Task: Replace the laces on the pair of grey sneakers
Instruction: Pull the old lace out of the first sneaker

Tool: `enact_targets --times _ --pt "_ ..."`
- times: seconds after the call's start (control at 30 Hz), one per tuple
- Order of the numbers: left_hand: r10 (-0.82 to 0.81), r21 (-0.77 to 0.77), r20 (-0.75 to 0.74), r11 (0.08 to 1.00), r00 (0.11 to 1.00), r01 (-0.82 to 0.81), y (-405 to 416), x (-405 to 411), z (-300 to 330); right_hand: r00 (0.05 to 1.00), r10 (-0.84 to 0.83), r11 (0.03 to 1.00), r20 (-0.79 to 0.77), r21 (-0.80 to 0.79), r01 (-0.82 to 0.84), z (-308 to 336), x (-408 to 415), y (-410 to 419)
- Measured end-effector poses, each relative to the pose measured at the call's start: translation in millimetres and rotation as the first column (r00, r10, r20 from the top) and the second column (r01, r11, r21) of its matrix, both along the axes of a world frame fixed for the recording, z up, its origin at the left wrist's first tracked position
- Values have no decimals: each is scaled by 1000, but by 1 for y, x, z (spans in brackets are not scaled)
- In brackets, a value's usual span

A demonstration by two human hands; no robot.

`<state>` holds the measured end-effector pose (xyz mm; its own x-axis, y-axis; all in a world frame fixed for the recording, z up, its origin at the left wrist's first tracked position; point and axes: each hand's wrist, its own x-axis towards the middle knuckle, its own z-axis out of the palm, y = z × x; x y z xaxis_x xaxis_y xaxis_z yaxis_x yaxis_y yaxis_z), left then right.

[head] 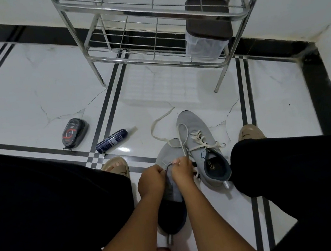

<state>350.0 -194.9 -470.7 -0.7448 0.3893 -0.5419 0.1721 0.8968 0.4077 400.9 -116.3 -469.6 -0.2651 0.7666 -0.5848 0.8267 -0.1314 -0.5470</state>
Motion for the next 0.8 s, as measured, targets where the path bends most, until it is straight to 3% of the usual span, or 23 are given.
enact_targets --times 0.03,0.07,0.1,0.13,0.17,0.2,0.27,0.3,0.37,0.4,0.47,0.5,0.53,0.57,0.63,0.67,0.73,0.8 --pt "-6 -5 -8 1000 1000 6 1 -2 1 983 -164 981 -87 -118 154 1 -2 2" --pt "-10 -21 -14 1000 1000 10 1 -4 -1 904 -367 910 -219 -284 301 3 -5 6" --pt "-12 -45 -10 999 1000 12 0 -6 -3 750 -577 783 -324 -479 396 10 -7 13" --pt "-16 -71 -6 997 1000 15 -3 -8 -4 597 -722 656 -351 -621 429 12 -8 23" --pt "-13 -89 4 996 1000 13 -4 -9 -3 545 -759 607 -355 -688 397 20 -8 35" --pt "-20 -104 9 994 1000 21 -4 -8 -1 626 -690 659 -364 -675 333 32 -10 47" --pt "-4 -44 2 999 1000 4 5 -9 9 881 -318 844 -351 -528 94 65 -14 61" --pt "9 33 -13 999 1000 -8 14 -10 16 939 -123 876 -320 -480 -49 83 -14 63" --pt "-135 197 -77 969 988 148 36 -16 32 953 157 854 -259 -449 -262 117 -10 66" --pt "-255 252 -116 927 960 277 47 -21 37 941 210 836 -266 -451 -314 132 -8 69" --pt "-355 384 -30 859 934 339 60 -27 58 901 132 841 -412 -434 -322 164 -3 77" --pt "-351 442 63 849 934 289 61 -25 72 847 -4 873 -531 -415 -256 181 -1 83" --pt "-363 506 156 828 919 241 60 -24 83 736 -188 905 -650 -406 -127 198 2 90" --pt "-353 539 253 825 901 172 58 -23 99 559 -374 909 -740 -412 62 215 9 98" --pt "-332 579 357 812 873 73 57 -25 118 182 -558 770 -810 -423 478 234 30 117" --pt "-318 609 391 793 864 16 57 -27 128 106 -566 669 -818 -380 638 236 45 125" --pt "-313 679 473 726 824 -113 60 -27 154 124 -592 524 -796 -263 810 230 71 133" --pt "-338 739 536 631 774 -236 65 -26 180 237 -643 524 -728 -193 829 212 82 128"
